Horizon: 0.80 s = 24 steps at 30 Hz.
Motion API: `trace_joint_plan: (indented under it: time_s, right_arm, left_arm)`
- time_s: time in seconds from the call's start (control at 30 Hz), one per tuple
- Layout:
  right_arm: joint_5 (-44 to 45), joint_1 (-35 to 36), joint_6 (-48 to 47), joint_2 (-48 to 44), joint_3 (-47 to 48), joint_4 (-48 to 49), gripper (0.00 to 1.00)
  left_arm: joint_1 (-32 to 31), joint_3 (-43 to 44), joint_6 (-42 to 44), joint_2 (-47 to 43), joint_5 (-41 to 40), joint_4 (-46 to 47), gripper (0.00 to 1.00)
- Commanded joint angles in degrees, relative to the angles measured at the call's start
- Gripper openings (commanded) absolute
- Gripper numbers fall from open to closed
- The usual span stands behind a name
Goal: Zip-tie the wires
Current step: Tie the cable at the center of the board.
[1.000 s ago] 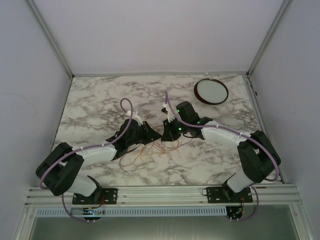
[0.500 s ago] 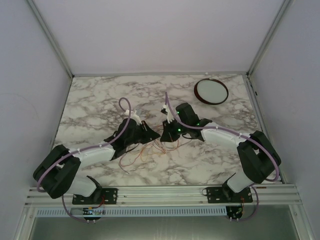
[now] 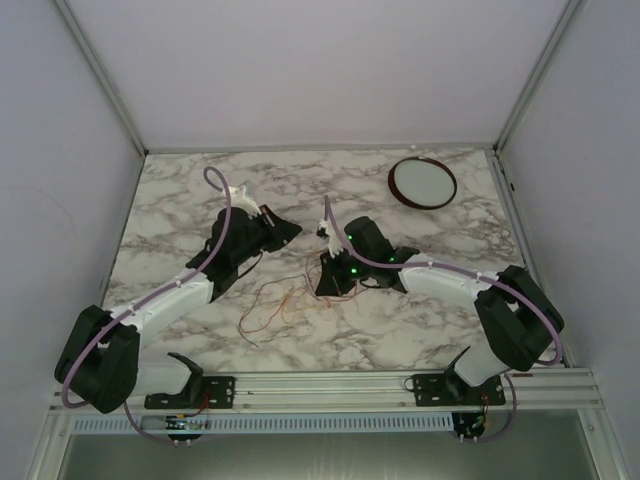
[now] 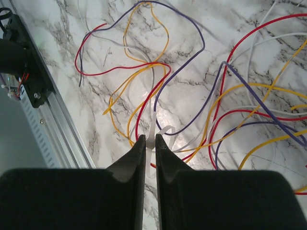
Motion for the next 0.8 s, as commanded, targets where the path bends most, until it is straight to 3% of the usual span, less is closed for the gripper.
trace_joint_plan:
  time_s: [0.0,0.07,0.13,0.43,0.77]
  right_arm:
    - [1.9,0.2,1.7,-1.8,0.8,2.3,0.02]
    - [2.3,0.0,1.7,-1.7,0.8,2.3,0.02]
    - [3.1,-0.1,1.9,-1.8,0.9,2.3,0.02]
    - [4.8,-0.4,2.2,-1.7,1.9,2.3,0.02]
    - [4.7,-0.5,2.1,-1.6,2.1,2.0,0.02]
  left_arm:
    - [0.7,1.3,2.6,-1.2,1.5,-4.3,0.00]
    - [0.7,0.2,1.9,-1.3,2.5,-4.0,0.18]
    - [0.7,-2.1,-0.1,-1.6,3.9,-1.8,0.29]
    - [-2.3,-12.0,-6.1,-1.0,5.5,7.2,0.30]
    - [-5.6,-11.8,-7.8,2.2,4.7,12.6,0.31]
